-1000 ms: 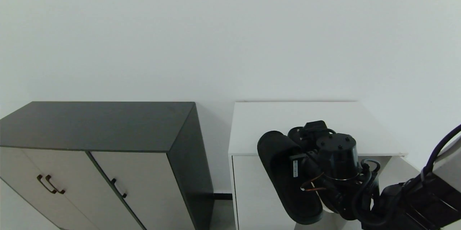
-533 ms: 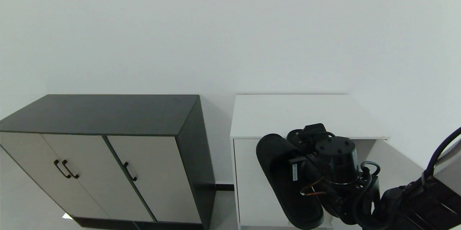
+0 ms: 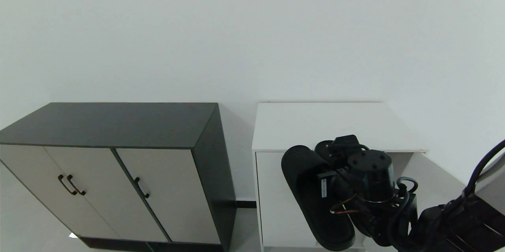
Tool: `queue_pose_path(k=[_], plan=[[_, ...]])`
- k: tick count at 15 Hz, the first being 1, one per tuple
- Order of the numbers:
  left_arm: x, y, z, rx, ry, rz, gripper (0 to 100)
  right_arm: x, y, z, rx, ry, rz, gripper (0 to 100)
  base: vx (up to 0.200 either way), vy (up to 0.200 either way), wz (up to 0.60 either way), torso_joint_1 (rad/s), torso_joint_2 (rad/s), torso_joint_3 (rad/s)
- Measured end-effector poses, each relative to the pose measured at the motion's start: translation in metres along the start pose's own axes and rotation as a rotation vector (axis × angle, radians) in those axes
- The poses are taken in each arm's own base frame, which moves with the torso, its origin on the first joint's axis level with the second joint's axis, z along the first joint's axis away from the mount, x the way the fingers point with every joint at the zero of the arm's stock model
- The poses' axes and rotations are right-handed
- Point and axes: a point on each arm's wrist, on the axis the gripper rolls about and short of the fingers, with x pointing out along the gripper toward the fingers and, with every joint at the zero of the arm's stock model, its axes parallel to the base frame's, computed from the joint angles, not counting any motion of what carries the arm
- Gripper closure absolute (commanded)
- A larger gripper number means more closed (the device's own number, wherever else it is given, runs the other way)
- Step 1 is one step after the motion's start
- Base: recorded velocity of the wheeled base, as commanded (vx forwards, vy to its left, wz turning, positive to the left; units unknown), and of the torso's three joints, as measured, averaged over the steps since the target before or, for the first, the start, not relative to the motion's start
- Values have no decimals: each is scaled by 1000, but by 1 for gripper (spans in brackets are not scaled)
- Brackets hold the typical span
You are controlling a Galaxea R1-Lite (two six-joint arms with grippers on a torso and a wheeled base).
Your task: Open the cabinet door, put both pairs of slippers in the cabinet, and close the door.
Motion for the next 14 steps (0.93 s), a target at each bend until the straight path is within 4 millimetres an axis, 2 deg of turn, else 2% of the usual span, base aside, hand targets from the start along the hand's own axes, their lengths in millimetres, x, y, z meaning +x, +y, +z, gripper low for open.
queue_pose_path(k=[14], plan=[[0, 0, 0, -2, 0, 0, 100, -2, 3, -1, -4, 2, 11, 100, 0, -200, 0, 0, 2, 1]])
